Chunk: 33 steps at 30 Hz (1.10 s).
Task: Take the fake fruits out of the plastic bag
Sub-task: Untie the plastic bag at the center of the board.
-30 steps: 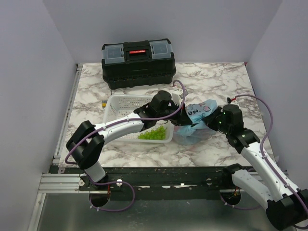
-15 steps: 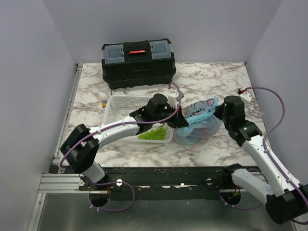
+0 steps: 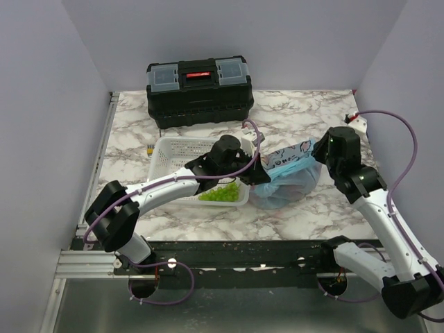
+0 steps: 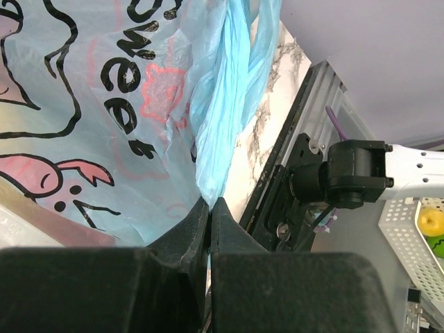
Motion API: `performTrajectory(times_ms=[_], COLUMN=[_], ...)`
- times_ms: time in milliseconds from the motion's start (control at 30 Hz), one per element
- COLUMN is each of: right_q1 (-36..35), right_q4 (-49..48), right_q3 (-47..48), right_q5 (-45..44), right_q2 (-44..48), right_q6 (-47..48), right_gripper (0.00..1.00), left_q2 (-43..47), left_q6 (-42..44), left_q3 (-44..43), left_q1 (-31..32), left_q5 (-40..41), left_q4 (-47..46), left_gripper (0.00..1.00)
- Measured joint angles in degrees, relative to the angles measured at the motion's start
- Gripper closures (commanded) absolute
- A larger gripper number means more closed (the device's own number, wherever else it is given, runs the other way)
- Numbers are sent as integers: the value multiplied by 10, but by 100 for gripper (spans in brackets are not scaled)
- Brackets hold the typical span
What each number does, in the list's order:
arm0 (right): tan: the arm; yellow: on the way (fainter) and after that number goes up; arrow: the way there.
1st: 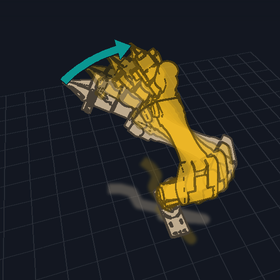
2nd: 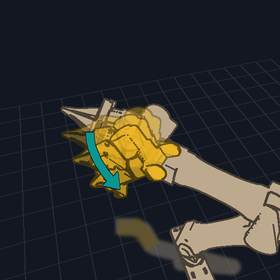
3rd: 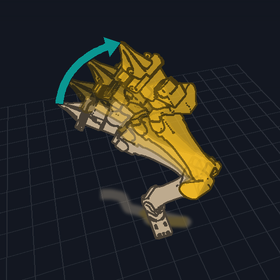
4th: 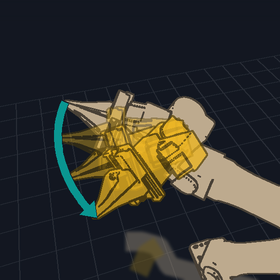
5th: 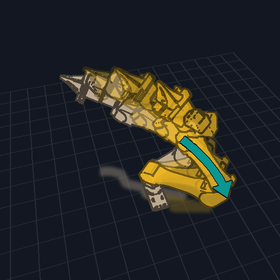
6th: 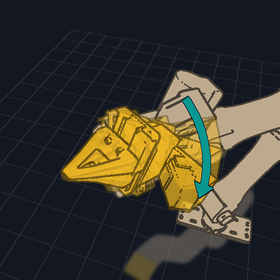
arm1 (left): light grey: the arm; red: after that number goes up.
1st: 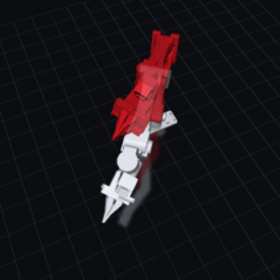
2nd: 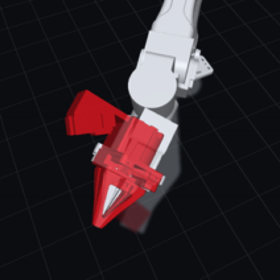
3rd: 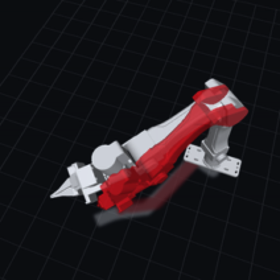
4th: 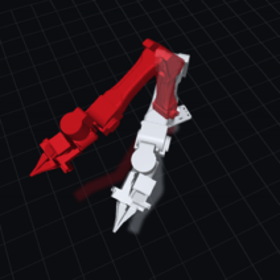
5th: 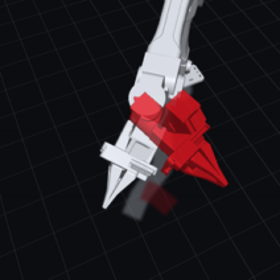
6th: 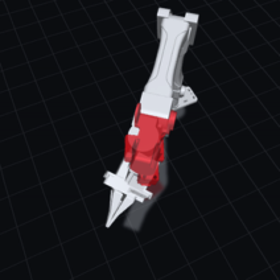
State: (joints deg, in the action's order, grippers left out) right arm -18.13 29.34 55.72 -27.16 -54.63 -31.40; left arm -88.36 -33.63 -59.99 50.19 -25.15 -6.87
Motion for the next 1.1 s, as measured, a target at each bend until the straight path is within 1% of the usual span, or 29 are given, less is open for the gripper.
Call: performTrajectory(times_ms=[100, 133, 167, 267, 433, 567, 700, 867, 967, 1033, 1100], right_q1=[1, 1, 1, 1, 1, 1, 1, 1, 1, 1, 1], right_q4=[26, 39, 51, 80, 87, 70, 41, -4, -22, -26, -25], right_q3=[3, 3, 3, 3, -7, -49, -87, -108, -109, -109, -109], right_q5=[48, 62, 79, 133, 210, 251, 280, 304, 306, 303, 291], right_q2=[14, 21, 29, 57, 88, 92, 69, 52, 53, 57, 65], right_q6=[5, 5, 4, -2, -22, -44, -65, -88, -96, -97, -95], right_gripper=[53, 47, 44, 39, 38, 41, 45, 64, 70, 72, 77], left_q2=[-1, -2, -2, -6, -13, -15, -15, -14, -14, -14, -14], left_q6=[3, 4, 6, 9, 10, 8, 6, 3, 0, 0, 0], left_q3=[-3, -5, -5, -8, -12, -12, -12, -11, -10, -10, -10], left_q1=[0, 0, 0, 0, 0, 0, 0, 0, 0, 0, 0], left_q5=[0, 0, 0, 0, -3, -7, -10, -10, -10, -10, -10], left_q4=[6, 7, 8, 10, 10, 10, 9, 9, 9, 9, 9], left_gripper=[100, 100, 100, 100, 100, 100, 100, 100, 100, 100, 100])
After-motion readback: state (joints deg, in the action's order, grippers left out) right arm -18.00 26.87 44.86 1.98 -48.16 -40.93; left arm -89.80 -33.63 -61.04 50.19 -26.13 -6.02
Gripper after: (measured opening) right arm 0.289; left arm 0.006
